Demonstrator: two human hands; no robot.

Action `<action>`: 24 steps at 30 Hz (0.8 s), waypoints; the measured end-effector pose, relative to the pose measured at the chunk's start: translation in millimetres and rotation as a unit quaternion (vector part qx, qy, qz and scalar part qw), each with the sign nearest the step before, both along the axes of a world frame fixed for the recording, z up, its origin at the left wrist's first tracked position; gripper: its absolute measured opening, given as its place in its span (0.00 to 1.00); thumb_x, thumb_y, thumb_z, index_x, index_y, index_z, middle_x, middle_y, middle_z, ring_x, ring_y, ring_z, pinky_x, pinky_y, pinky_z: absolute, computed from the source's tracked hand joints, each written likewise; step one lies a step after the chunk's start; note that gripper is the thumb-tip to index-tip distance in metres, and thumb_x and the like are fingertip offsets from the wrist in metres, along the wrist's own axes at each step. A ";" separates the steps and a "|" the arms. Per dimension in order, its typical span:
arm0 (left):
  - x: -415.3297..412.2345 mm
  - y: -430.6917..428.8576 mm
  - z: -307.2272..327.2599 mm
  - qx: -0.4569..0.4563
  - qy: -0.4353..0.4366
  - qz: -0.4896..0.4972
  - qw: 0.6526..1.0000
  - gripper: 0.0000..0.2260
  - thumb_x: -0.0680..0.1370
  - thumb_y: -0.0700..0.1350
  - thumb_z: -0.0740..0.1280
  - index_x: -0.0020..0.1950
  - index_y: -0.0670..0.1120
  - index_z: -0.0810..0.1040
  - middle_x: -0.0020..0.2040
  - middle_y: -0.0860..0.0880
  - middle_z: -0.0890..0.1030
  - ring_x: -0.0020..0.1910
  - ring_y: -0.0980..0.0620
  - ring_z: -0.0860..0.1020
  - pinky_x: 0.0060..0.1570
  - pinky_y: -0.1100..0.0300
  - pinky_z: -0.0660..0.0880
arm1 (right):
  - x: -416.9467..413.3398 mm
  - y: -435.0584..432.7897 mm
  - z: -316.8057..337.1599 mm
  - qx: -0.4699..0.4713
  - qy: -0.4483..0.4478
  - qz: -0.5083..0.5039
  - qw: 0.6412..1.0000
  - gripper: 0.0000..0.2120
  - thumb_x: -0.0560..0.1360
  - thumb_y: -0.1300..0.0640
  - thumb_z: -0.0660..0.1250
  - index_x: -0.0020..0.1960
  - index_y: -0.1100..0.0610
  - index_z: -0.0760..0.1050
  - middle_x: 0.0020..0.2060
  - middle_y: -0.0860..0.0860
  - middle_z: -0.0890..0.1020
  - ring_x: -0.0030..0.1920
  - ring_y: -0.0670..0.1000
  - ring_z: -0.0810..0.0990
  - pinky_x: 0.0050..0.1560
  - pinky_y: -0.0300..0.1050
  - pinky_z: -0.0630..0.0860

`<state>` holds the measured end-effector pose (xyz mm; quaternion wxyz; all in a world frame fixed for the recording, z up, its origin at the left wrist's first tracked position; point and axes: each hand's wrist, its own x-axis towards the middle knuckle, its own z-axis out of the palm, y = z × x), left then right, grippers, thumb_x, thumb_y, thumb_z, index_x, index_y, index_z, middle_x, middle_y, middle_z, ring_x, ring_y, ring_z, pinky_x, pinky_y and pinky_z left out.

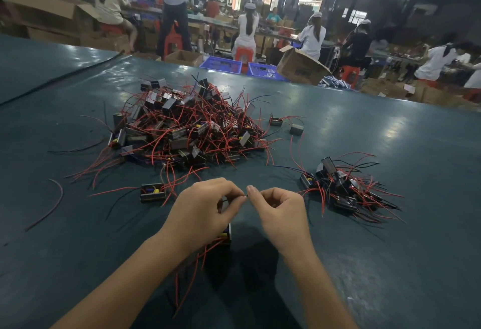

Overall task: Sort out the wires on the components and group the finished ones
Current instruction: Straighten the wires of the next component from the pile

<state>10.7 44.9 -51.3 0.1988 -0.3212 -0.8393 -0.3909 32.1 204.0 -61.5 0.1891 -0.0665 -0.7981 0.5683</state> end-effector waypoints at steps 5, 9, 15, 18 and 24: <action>1.1 -1.1 3.1 -0.104 0.124 0.012 0.987 0.03 0.73 0.46 0.71 0.41 0.47 0.83 0.35 0.54 0.80 0.26 0.52 0.73 0.29 0.59 0.72 | 2.4 0.5 -0.7 0.123 -0.036 -0.010 0.992 0.16 0.76 0.47 0.70 0.33 0.54 0.80 0.25 0.43 0.78 0.27 0.41 0.73 0.32 0.42 0.73; 0.3 -1.4 2.7 -0.126 0.139 0.000 0.982 0.04 0.73 0.46 0.70 0.41 0.48 0.83 0.34 0.54 0.79 0.26 0.52 0.72 0.29 0.62 0.68 | 4.7 1.1 -0.3 0.211 -0.057 -0.007 0.976 0.15 0.78 0.46 0.65 0.37 0.52 0.78 0.29 0.44 0.78 0.32 0.45 0.76 0.36 0.46 0.74; -1.3 -3.1 2.3 -0.124 0.124 -0.035 0.984 0.13 0.77 0.51 0.61 0.43 0.48 0.83 0.36 0.55 0.79 0.27 0.53 0.72 0.29 0.60 0.71 | 3.6 2.2 1.3 0.215 -0.078 0.026 0.973 0.16 0.79 0.46 0.61 0.37 0.53 0.76 0.30 0.45 0.77 0.34 0.46 0.75 0.39 0.49 0.74; -1.3 -2.9 1.6 -0.119 0.120 -0.043 0.985 0.11 0.77 0.50 0.63 0.44 0.48 0.83 0.36 0.55 0.79 0.28 0.53 0.72 0.30 0.60 0.70 | 3.3 1.6 2.2 0.168 -0.087 0.044 0.981 0.18 0.79 0.46 0.61 0.37 0.54 0.78 0.27 0.45 0.75 0.30 0.44 0.71 0.37 0.48 0.72; -2.3 -2.6 -1.4 -0.084 0.072 -0.048 0.993 0.05 0.76 0.47 0.69 0.46 0.48 0.83 0.38 0.56 0.80 0.32 0.55 0.75 0.34 0.57 0.74 | 4.7 2.8 6.2 0.098 -0.063 0.093 0.989 0.16 0.80 0.55 0.63 0.36 0.59 0.76 0.29 0.52 0.73 0.31 0.45 0.68 0.33 0.41 0.67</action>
